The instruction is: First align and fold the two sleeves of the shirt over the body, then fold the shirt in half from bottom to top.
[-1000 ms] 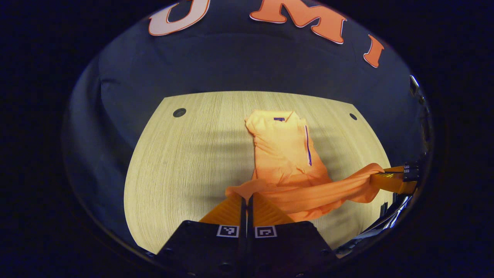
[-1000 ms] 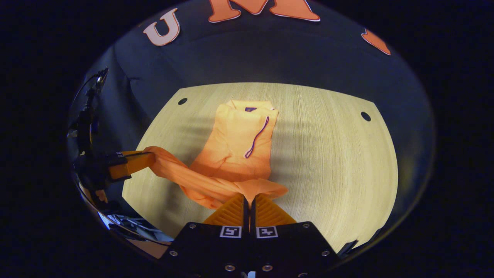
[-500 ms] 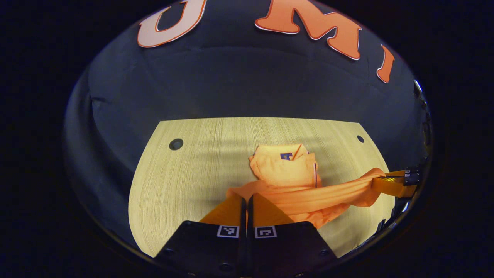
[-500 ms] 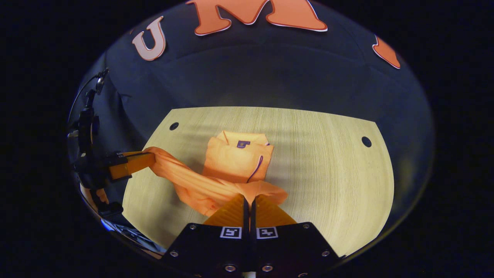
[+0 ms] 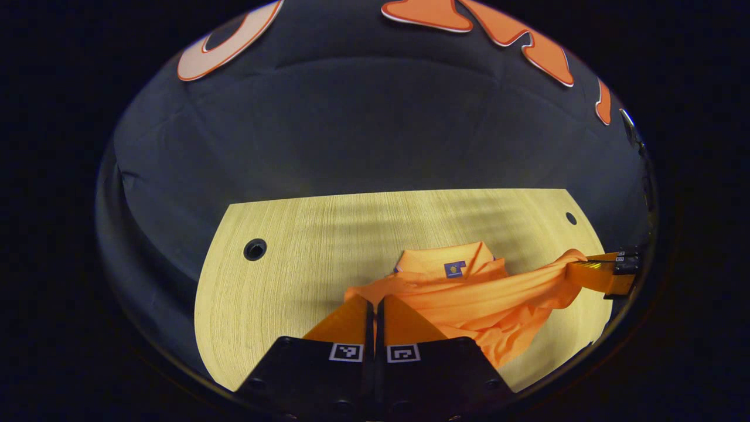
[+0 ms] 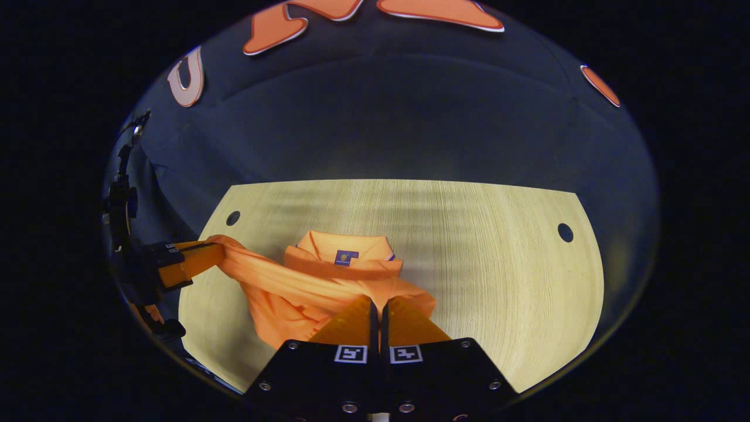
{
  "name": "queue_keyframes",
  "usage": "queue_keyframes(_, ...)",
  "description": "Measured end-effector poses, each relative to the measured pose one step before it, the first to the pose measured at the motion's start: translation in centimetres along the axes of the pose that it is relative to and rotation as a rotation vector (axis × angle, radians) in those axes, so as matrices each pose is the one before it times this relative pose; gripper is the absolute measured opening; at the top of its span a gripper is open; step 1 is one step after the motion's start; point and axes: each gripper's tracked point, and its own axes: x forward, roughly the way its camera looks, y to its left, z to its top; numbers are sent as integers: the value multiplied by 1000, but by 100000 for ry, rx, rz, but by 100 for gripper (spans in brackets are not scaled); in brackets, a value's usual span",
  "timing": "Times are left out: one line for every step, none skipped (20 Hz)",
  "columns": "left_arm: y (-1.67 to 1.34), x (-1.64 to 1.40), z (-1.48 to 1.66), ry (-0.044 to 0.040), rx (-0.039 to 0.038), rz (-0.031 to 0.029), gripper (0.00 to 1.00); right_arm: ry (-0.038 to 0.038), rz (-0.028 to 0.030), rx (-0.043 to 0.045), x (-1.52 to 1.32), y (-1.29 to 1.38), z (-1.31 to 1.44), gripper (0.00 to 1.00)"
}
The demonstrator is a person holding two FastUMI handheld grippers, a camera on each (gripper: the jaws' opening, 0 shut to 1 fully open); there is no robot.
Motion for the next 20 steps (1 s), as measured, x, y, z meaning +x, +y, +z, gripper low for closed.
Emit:
queue_keyframes(137, 1109, 192, 408, 319, 1070, 1, 464, -223, 106, 1107, -116, 24, 0)
queue_keyframes(139, 866, -262, 1090, 200, 1415, 0, 620, 547, 807, 1137, 325, 37, 0)
queue_keyframes(195, 895, -328, 1501, -37, 1073, 1, 1342, 902, 1178, 766, 177, -111, 1)
queue_keyframes(-90, 426, -342, 1264, -505, 314, 1, 1651, 415, 1508, 558, -135, -309, 1)
queue_keyframes(-99, 106, -209, 1204, -1384, -251, 1, 595, -351, 871, -50, -369, 359, 2)
queue_keyframes(57, 901, -403, 593, -1352, 478, 5, -248, 240, 734, 110, 11, 141, 2)
queue_keyframes(56, 306, -206, 335, -1033, -551, 5, -93, -247, 812, -404, -92, 506, 10)
queue_keyframes(-72, 103, -152, -30, -436, -637, 7, -1850, -133, 558, 875, -41, 18, 30)
queue_keyframes(-122, -301, 201, -906, -296, -230, 10, -1971, 247, 180, 149, 88, 289, 51)
queue_keyframes(-92, 283, 408, -1042, -54, -580, 32, -1482, -277, 455, -27, 66, 314, 72)
queue_keyframes(187, -236, 502, -2156, -262, 401, 55, -1249, 689, 719, -136, 316, 117, 92)
queue_keyframes(-75, -540, 479, -2118, -39, -165, 77, -1220, 1144, 720, -227, 402, 435, 100)
queue_keyframes(-9, -169, 729, -2062, 192, 105, 100, -1830, 712, 600, -306, 208, 357, 100)
queue_keyframes(66, -304, 446, -2351, 537, 531, 99, -1622, 381, 394, -176, 241, 330, 99)
queue_keyframes(100, -390, 674, -2375, 617, 341, 99, -2059, 581, 430, -344, 327, 486, 99)
queue_keyframes(-21, -766, 684, -2238, 178, 116, 99, -1845, 40, 506, -450, 253, 491, 99)
queue_keyframes(-127, -849, 931, -2416, -475, -590, 98, -2192, -1094, 485, -732, -118, 511, 99)
queue_keyframes(-484, -936, 959, -2257, -801, -1284, 98, -4713, -1742, 489, -214, -279, 777, 99)
queue_keyframes(-410, -951, 923, -2310, -1004, -897, 98, -4200, -744, -586, -605, -51, 936, 99)
queue_keyframes(-151, -797, 825, -2671, -838, -672, 98, -3237, 366, -67, -1343, -7, 1140, 99)
